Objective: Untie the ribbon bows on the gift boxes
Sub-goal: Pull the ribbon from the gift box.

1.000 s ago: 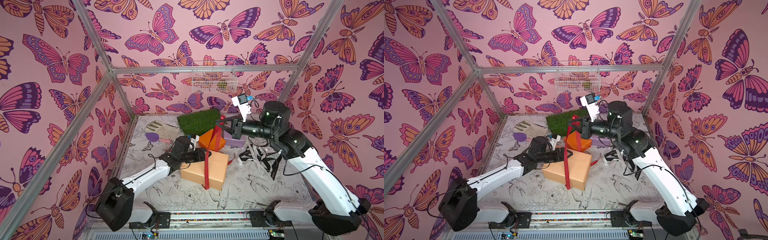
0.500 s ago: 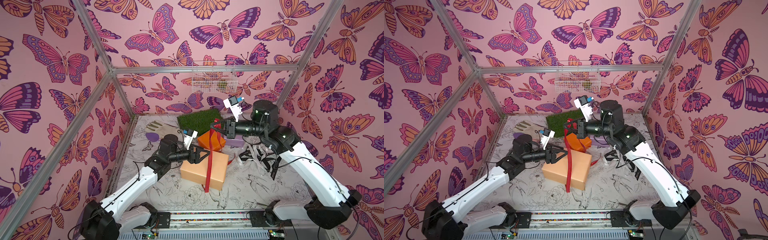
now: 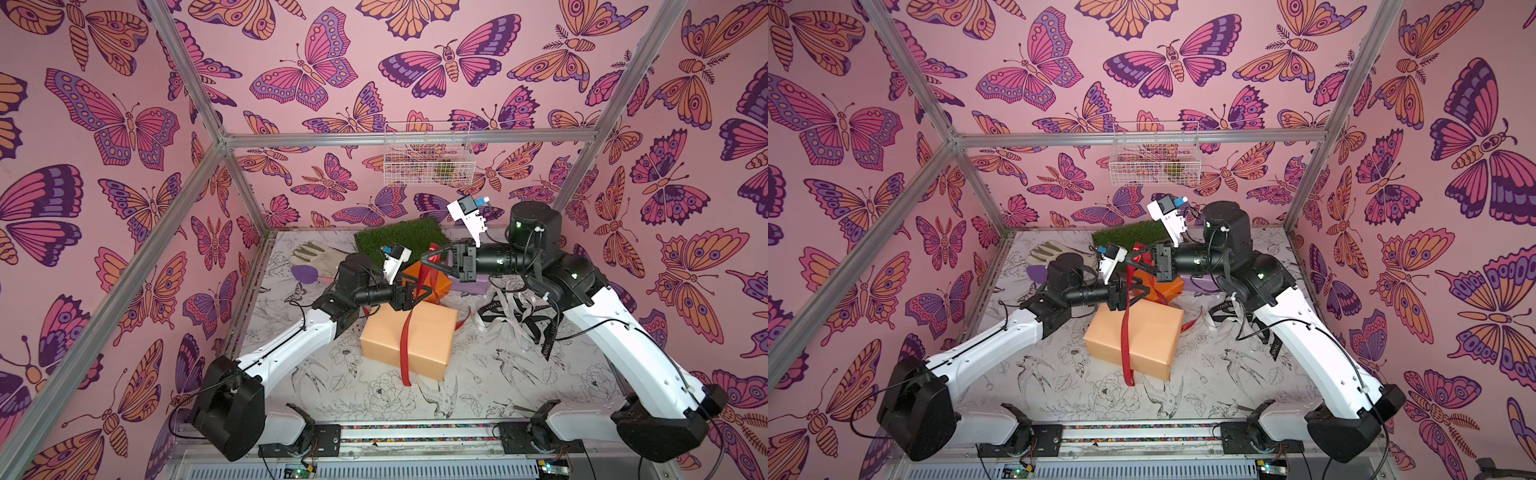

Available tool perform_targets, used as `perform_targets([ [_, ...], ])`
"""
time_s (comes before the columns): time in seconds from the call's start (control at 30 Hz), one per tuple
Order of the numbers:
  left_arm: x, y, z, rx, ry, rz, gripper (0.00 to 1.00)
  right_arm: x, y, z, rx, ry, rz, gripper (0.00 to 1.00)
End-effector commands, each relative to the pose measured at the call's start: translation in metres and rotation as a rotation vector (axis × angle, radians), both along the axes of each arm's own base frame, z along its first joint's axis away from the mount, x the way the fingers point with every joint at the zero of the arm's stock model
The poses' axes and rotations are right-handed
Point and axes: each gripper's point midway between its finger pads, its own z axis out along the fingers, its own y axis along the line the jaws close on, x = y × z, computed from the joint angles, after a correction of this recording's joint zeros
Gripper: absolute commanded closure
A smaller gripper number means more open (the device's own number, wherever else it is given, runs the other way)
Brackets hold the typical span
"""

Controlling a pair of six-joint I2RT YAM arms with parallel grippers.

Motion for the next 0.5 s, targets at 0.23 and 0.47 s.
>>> perform_targets([
  [0.23,-0.001,0.084,-0.030,0.014,0.067,0.351,0.34,0.005,-0.014,-0.001,-0.016,-0.049,-0.086,1.00],
  [0.47,-0.048,0.065,-0.012,-0.046,0.055,0.153,0.33,0.031,-0.013,-0.019,-0.033,-0.033,-0.187,1.00],
])
